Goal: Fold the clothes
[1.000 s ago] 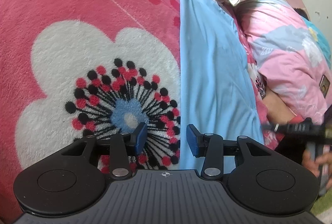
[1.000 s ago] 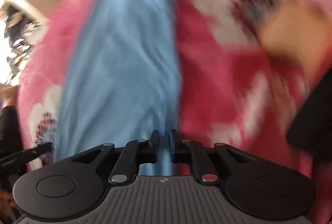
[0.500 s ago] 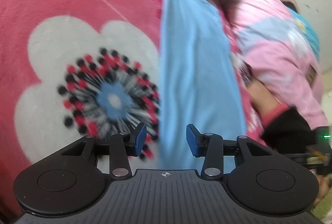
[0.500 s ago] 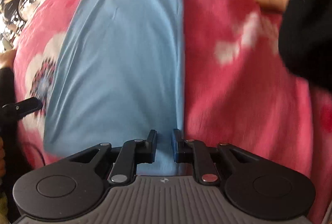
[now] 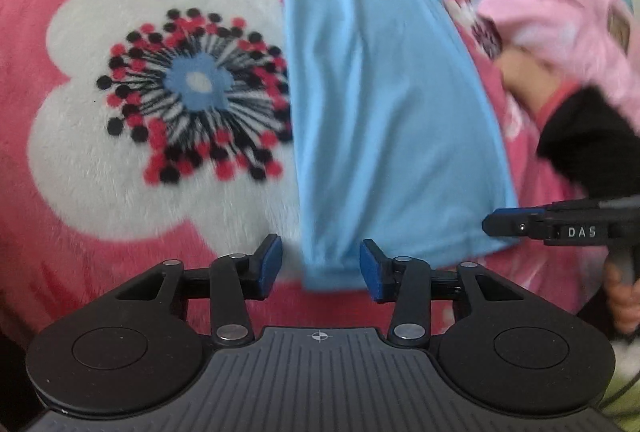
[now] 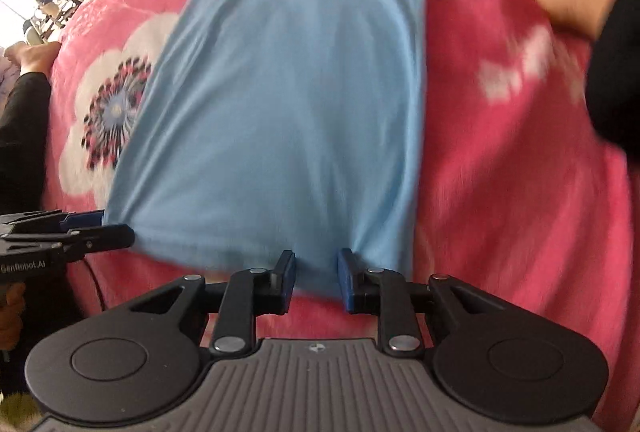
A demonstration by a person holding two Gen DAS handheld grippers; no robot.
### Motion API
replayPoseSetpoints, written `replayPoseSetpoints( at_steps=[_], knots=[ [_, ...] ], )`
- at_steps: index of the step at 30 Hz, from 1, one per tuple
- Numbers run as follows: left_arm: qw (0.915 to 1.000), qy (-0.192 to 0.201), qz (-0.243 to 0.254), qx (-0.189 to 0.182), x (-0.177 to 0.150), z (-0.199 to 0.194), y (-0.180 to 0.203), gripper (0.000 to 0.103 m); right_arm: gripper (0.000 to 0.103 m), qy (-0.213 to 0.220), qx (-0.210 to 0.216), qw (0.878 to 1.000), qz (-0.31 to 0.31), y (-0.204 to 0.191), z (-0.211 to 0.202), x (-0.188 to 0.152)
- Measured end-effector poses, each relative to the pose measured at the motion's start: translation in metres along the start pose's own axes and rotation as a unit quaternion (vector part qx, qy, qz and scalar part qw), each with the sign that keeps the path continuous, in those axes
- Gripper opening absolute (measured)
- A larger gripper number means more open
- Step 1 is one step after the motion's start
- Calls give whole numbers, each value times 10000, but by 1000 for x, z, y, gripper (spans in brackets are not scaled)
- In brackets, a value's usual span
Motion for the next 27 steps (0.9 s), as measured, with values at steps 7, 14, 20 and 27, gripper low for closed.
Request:
replayPoseSetpoints(
  at_steps=[7, 14, 20, 27],
  knots=[
    [9981, -182, 585, -49, -11, -24, 10, 41, 32, 36, 36, 9999, 136, 8, -20, -9],
    [9972, 687, 111, -264, 28, -30, -12, 49, 52, 1020, -205, 9915, 784, 40, -39, 37],
    [9951, 776, -423, -436, 58, 6, -30, 47, 52, 1300, 233, 9746, 1811, 75, -17, 70],
    [9928, 803, -552, -695, 68, 12, -42, 47, 53, 1132, 208, 9752, 1891, 80, 8, 78]
  ],
)
Point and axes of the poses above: each gripper's, at about its wrist camera, not at the fingertips, and z roughly the way its jaws point, y to its right, x to its top, the point moved 1 cm from there along z, roughly the way its jaws point, and after that the axes turned 2 degrees about x, right-handed, at the moved point
